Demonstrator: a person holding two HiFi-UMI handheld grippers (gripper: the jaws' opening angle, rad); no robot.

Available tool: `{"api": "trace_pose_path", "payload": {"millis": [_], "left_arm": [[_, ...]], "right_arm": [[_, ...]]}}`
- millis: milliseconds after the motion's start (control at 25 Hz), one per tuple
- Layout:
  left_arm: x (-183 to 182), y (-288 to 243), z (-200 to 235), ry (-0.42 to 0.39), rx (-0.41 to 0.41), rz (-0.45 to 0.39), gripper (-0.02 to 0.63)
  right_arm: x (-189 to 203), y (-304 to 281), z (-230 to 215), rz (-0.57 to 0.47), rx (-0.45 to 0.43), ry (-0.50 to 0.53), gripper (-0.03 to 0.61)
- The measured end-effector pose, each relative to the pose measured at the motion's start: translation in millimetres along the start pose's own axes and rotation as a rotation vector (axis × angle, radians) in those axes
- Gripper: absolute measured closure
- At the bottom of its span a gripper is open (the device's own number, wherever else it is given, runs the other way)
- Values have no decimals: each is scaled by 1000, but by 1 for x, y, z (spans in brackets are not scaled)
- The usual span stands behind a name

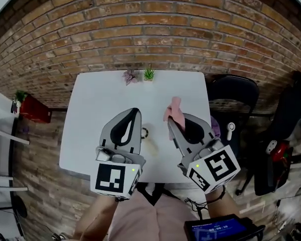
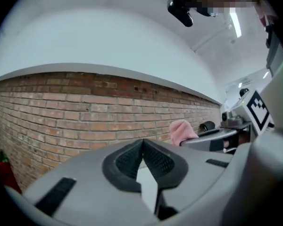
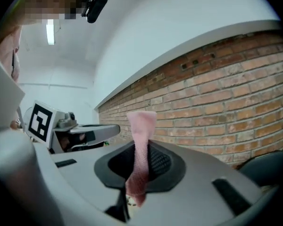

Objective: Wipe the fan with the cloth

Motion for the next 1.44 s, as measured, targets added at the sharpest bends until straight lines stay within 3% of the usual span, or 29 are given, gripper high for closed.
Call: {"api": "trace_pose_path", "payload": {"millis": [160,480,640,1440], "left_arm": [[-12,6,0,18,-68,-37,603],[-29,14,-6,-10,-93,-105,603],[-34,16,-9,21,-106,-110,603],[-32,23,-18,3,-101,-97,603]], "right_arm": [[-14,2,11,-24,75,76,540],[-17,6,15,-32,98,86,548],[-19,6,17,-49,98,87,548],[-15,9,23,-48,89,94,546]]}}
Point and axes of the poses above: the fingertips, and each gripper's own axes: y backward along the fingers, z to its left, x out of its underside, the point moved 8 cm from there along y, backward along the fingers, and after that the axes turned 14 degrees about -x, right-handed, at the moved point
